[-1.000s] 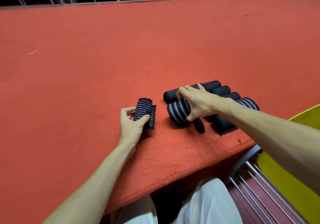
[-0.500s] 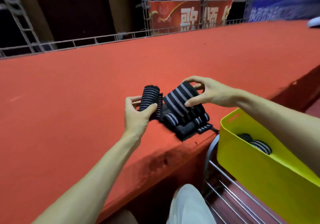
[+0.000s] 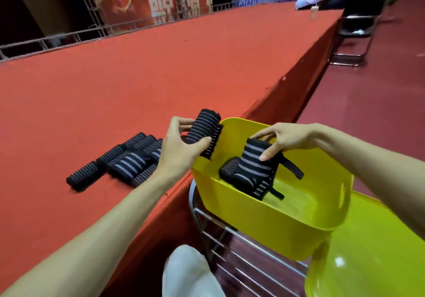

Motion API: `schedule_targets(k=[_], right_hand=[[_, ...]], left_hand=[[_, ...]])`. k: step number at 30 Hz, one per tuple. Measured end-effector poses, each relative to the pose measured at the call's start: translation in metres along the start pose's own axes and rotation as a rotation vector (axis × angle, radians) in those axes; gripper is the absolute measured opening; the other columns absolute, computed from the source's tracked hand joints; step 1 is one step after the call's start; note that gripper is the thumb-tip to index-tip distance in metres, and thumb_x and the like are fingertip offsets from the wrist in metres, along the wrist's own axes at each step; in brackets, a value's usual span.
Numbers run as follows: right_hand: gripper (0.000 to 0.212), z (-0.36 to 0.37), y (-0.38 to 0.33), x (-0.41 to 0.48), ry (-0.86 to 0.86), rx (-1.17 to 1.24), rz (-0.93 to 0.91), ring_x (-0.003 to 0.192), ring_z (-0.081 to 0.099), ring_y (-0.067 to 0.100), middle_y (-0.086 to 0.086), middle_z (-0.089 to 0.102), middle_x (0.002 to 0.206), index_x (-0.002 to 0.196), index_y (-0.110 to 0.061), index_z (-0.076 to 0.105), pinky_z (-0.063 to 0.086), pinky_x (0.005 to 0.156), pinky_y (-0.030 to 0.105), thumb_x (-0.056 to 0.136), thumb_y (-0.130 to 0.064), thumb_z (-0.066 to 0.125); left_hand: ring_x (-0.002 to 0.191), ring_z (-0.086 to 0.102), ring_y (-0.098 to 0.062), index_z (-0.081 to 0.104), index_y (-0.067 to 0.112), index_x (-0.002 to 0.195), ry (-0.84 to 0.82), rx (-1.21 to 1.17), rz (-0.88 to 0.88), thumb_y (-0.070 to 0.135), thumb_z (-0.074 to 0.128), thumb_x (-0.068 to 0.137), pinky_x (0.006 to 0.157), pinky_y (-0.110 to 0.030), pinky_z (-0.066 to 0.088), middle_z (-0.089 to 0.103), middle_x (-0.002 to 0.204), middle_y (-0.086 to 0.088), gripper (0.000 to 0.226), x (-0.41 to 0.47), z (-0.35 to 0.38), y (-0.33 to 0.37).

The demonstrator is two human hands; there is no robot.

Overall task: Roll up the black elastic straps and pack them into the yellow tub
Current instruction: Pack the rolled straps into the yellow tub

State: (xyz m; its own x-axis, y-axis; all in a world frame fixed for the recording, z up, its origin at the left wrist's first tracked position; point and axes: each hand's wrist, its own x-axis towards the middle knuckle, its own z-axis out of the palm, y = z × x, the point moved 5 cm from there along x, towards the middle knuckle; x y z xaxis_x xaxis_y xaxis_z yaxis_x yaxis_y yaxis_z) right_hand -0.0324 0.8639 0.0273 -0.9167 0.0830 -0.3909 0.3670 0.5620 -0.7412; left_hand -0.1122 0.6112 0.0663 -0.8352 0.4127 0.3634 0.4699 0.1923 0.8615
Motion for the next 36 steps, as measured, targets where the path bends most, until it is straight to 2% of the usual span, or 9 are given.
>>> schedule_targets(k=[7,15,20,24,28,30,32,34,36], right_hand=[[0.061,0.028,0.062,0.044,-0.132,-0.235,0.341,0.110,0.061,0.030,0.011,0.060,0.119,0.138,-0.005,0.047,0.055,0.088,0.043,0.085,-0.016,0.074],[0.057,0.041,0.088,0.064,-0.191,-0.224,0.467,0.120,0.055,0.034,0.015,0.054,0.133,0.139,-0.004,0.041,0.049,0.098,0.048,0.090,-0.011,0.068],[0.042,0.029,0.082,0.061,-0.061,-0.769,0.397,0.090,0.061,0.025,0.004,0.064,0.098,0.109,-0.006,0.065,0.050,0.079,0.033,0.085,-0.039,0.072],[0.032,0.031,0.059,0.052,-0.011,-0.897,0.336,0.077,0.057,0.021,0.002,0.052,0.079,0.094,-0.005,0.061,0.048,0.069,0.028,0.080,-0.029,0.078],[0.018,0.025,0.033,0.045,0.123,-0.994,0.204,0.081,0.059,0.026,0.008,0.061,0.093,0.103,-0.003,0.065,0.046,0.065,0.030,0.091,-0.017,0.064],[0.022,0.015,0.017,0.043,0.243,-0.766,0.050,0.081,0.065,0.024,0.009,0.069,0.100,0.104,-0.008,0.068,0.051,0.067,0.029,0.097,-0.024,0.055],[0.034,0.013,-0.008,0.033,0.275,-0.230,-0.123,0.081,0.069,0.019,0.009,0.070,0.106,0.108,-0.011,0.066,0.056,0.073,0.028,0.102,-0.036,0.044],[0.046,0.013,-0.032,0.020,0.190,0.281,-0.227,0.083,0.066,0.019,0.009,0.067,0.111,0.122,-0.015,0.062,0.058,0.077,0.034,0.101,-0.048,0.037],[0.043,0.018,-0.048,0.007,0.067,0.436,-0.295,0.085,0.062,0.020,0.009,0.065,0.114,0.124,-0.019,0.062,0.057,0.079,0.036,0.097,-0.048,0.042]], left_hand=[[0.090,0.055,0.010,0.050,0.016,0.108,-0.189,0.113,0.053,0.019,0.074,0.082,0.066,-0.010,0.048,0.056,0.103,0.013,0.036,0.025,0.037,-0.003],[0.085,0.049,0.025,0.051,0.018,0.105,-0.240,0.110,0.011,0.021,0.076,0.081,0.065,-0.003,0.043,0.058,0.104,0.013,0.035,0.037,0.045,-0.022],[0.073,0.050,0.027,0.052,0.015,0.107,-0.284,0.109,-0.006,0.019,0.075,0.082,0.062,0.002,0.039,0.058,0.102,0.011,0.034,0.035,0.052,-0.025],[0.072,0.050,0.026,0.052,0.014,0.108,-0.302,0.096,-0.026,0.019,0.074,0.083,0.060,0.002,0.038,0.057,0.102,0.010,0.034,0.030,0.056,-0.022],[0.086,0.058,0.006,0.052,0.017,0.107,-0.309,0.059,-0.070,0.022,0.075,0.082,0.060,-0.004,0.043,0.060,0.105,0.004,0.035,0.023,0.056,-0.020],[0.094,0.060,-0.005,0.053,0.019,0.105,-0.314,0.042,-0.093,0.023,0.076,0.080,0.066,-0.011,0.046,0.062,0.107,0.003,0.035,0.021,0.057,-0.020],[0.097,0.061,-0.011,0.053,0.021,0.104,-0.315,0.020,-0.112,0.022,0.077,0.079,0.071,-0.020,0.049,0.063,0.106,0.002,0.034,0.017,0.058,-0.019],[0.096,0.062,-0.012,0.053,0.020,0.105,-0.311,-0.006,-0.124,0.021,0.077,0.079,0.071,-0.023,0.050,0.063,0.105,0.000,0.035,0.012,0.057,-0.015],[0.093,0.063,-0.013,0.053,0.019,0.106,-0.312,-0.029,-0.136,0.018,0.077,0.080,0.069,-0.022,0.050,0.063,0.105,-0.002,0.036,0.008,0.056,-0.013]])
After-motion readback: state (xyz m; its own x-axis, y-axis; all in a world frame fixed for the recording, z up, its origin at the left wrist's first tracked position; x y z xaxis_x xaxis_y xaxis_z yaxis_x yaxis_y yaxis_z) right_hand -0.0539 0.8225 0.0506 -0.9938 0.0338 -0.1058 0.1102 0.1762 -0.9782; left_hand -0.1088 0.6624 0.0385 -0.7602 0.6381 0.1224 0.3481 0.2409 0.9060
